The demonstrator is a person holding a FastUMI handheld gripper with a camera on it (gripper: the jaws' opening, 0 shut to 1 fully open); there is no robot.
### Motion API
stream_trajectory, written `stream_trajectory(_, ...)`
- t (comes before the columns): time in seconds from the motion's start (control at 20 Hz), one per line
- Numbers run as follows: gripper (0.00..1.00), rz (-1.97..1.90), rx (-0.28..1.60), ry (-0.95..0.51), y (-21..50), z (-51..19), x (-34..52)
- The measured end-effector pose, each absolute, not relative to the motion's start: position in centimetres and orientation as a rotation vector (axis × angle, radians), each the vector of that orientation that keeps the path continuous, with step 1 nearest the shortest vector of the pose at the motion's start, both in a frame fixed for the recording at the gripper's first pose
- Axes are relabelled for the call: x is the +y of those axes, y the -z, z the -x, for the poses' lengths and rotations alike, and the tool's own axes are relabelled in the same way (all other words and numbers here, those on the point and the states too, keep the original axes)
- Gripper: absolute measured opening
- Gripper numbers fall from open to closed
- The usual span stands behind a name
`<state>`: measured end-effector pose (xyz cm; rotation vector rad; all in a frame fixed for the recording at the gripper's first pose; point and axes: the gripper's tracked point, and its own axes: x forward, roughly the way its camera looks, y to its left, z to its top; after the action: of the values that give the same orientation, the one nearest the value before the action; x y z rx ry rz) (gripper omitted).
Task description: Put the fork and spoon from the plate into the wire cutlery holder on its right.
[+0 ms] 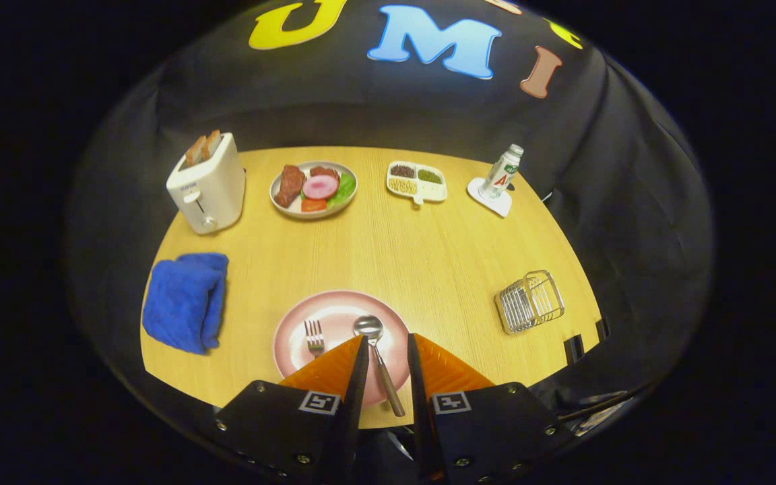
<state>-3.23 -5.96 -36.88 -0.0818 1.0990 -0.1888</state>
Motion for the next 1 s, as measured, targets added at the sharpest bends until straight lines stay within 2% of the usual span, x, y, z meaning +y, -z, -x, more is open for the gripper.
stream_trajectory(0.5, 0.36, 0.201, 1.440, 0.088, 46.0, 5.9, -5.4)
stream_trajectory(1.0, 0.36, 0.233, 1.519, 0.045, 50.2, 5.6, -5.7)
